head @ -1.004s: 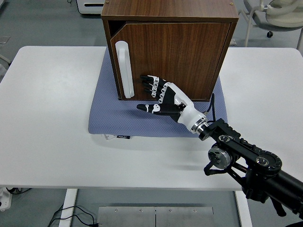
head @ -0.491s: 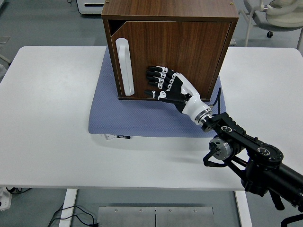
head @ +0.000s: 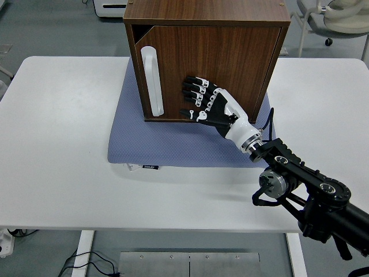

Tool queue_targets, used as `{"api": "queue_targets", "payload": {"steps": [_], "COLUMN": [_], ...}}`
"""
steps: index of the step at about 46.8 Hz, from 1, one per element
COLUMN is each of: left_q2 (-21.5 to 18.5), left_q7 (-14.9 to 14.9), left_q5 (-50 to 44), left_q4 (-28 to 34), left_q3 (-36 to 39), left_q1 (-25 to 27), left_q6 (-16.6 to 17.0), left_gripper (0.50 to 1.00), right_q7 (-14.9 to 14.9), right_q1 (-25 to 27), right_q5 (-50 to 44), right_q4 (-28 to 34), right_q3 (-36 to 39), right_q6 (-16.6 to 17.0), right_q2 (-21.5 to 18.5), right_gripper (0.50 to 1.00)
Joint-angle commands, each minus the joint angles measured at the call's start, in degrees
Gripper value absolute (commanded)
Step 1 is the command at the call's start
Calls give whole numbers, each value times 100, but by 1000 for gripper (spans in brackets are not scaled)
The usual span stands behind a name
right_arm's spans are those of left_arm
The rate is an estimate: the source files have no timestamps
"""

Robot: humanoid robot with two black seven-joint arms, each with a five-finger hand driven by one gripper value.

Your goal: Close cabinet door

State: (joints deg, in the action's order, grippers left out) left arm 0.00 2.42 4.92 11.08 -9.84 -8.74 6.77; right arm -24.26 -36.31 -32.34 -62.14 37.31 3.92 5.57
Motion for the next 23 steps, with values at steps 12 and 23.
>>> {"api": "queue_targets", "payload": {"steps": [12,23], "left_q2": [0,0], "left_q7": [-5,4], "left_q5": [0,0], "left_q4": [-1,-1], "left_q3": [0,0], "left_q1": [4,-5], "left_q6": [0,0], "left_gripper": [1000,1000], "right_q7": [-105,-245], "right_q1": [361,625], "right_q5": [-361,-598], "right_q4": [-589,-870], "right_q3": [-4,4], "right_q6": [408,479], "right_q2": [594,884], "right_gripper": [1000,1000]}}
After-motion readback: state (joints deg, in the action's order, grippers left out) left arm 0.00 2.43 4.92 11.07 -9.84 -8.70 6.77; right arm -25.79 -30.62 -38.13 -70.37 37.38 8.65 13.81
